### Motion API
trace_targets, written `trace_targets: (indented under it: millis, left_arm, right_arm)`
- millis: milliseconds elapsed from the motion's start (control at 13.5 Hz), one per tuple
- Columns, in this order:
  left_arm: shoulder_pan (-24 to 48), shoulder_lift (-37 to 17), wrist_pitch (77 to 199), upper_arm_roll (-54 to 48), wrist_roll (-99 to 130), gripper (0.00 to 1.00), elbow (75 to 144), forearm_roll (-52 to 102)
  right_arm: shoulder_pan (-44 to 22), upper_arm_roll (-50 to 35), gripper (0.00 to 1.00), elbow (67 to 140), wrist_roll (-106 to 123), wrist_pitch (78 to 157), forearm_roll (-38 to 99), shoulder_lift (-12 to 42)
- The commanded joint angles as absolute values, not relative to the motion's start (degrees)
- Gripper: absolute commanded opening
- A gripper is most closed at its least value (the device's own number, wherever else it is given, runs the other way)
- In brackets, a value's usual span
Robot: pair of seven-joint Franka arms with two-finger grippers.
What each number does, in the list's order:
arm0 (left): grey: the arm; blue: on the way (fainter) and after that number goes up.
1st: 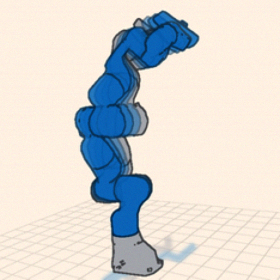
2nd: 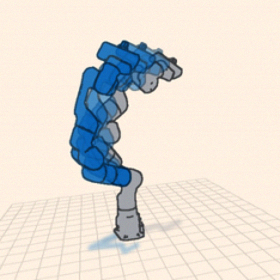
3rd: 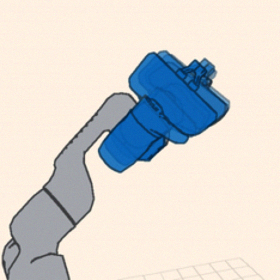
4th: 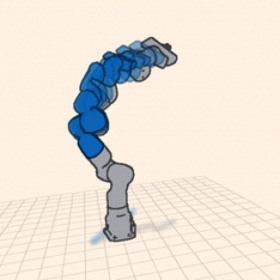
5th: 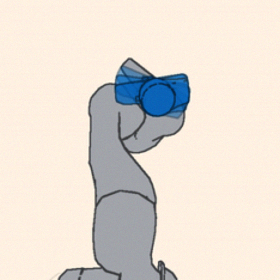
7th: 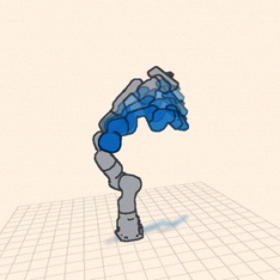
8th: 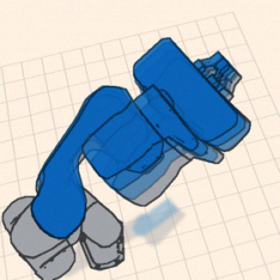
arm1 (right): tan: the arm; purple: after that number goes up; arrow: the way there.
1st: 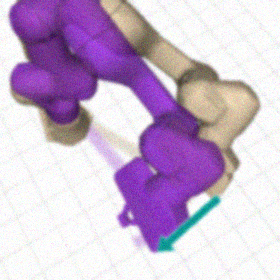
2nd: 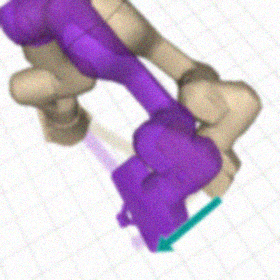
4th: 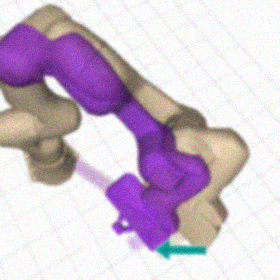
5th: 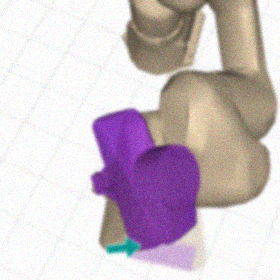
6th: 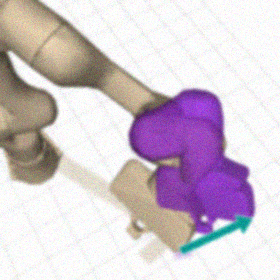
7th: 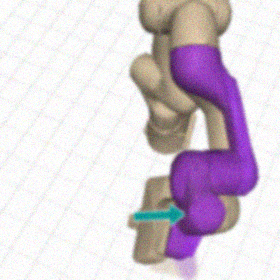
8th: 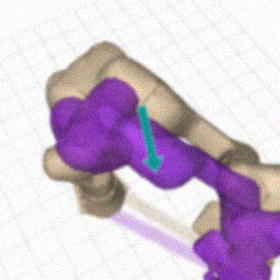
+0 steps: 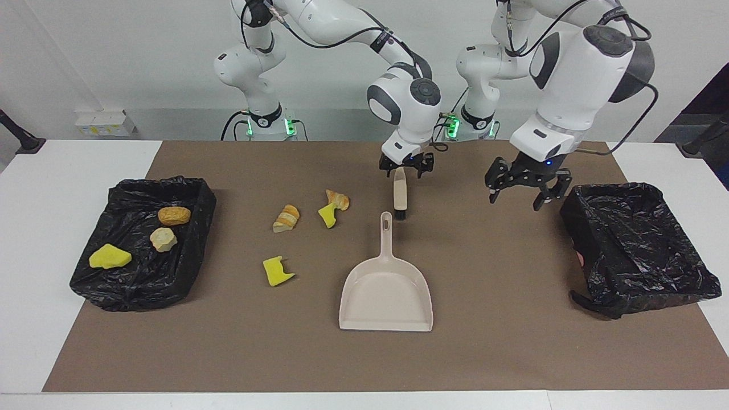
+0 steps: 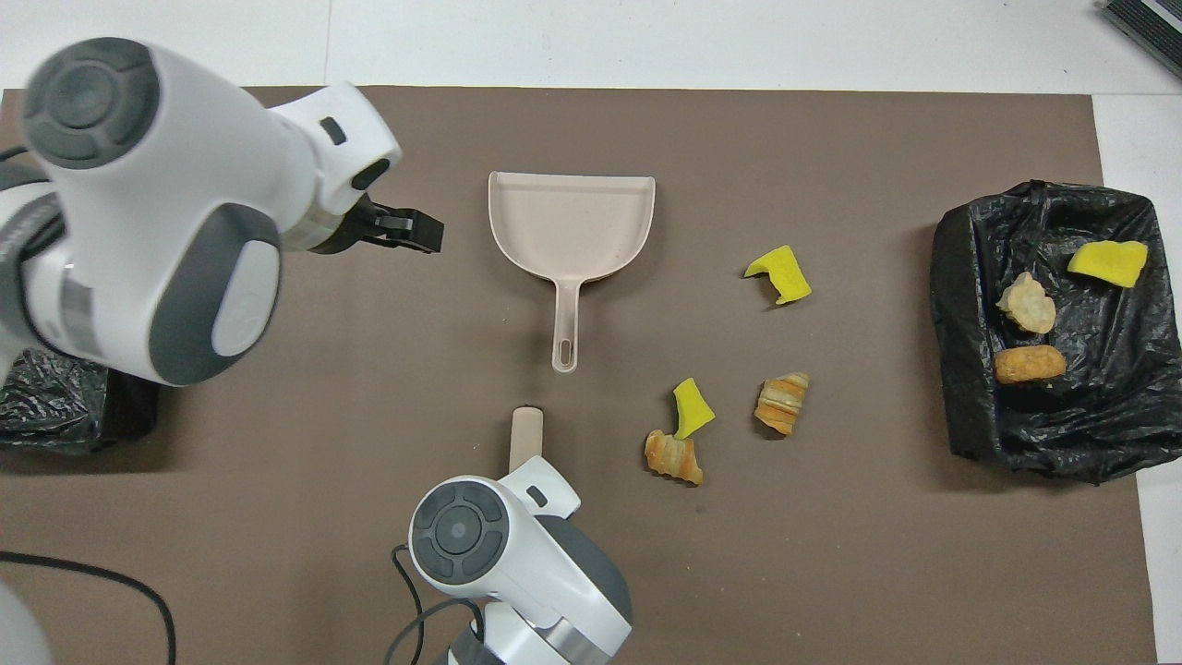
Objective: Sweep and dump trash in bin
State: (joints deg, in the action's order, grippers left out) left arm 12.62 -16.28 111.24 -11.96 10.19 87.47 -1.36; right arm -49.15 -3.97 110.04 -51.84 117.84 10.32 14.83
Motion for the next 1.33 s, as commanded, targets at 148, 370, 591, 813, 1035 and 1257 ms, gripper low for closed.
trace_targets:
  millis: [148, 370, 591, 813, 1035, 1257]
  left_arm:
    - [20.6, -25.0, 115.5, -11.3, 20.2, 1.00, 83.7, -6.1]
    - [24.1, -26.8, 118.7, -11.5, 25.0, 1.00, 84.4, -4.8]
    - [26.5, -27.8, 121.6, -11.4, 29.2, 1.00, 88.6, -3.8]
    - [27.3, -27.1, 120.7, -11.4, 30.3, 1.00, 91.5, -3.9]
    - [27.3, -26.7, 122.3, -11.5, 31.9, 0.96, 93.3, -3.8]
    - [27.4, -26.5, 121.0, -11.5, 32.2, 0.25, 93.5, -3.5]
  right_arm:
    - [-50.4, -3.8, 0.81, 120.1, -54.0, 125.6, 12.1, 9.8]
    - [-50.4, -3.8, 0.36, 119.9, -54.4, 125.8, 12.9, 9.9]
    - [-50.0, -3.7, 0.00, 117.2, -55.8, 124.7, 12.9, 11.1]
    - [-49.4, -3.7, 0.00, 113.9, -56.5, 124.6, 12.9, 12.7]
    - [-49.0, -3.3, 0.00, 114.7, -56.7, 120.1, 12.4, 10.7]
    - [-47.7, -3.2, 0.00, 120.0, -58.1, 115.2, 11.6, 4.2]
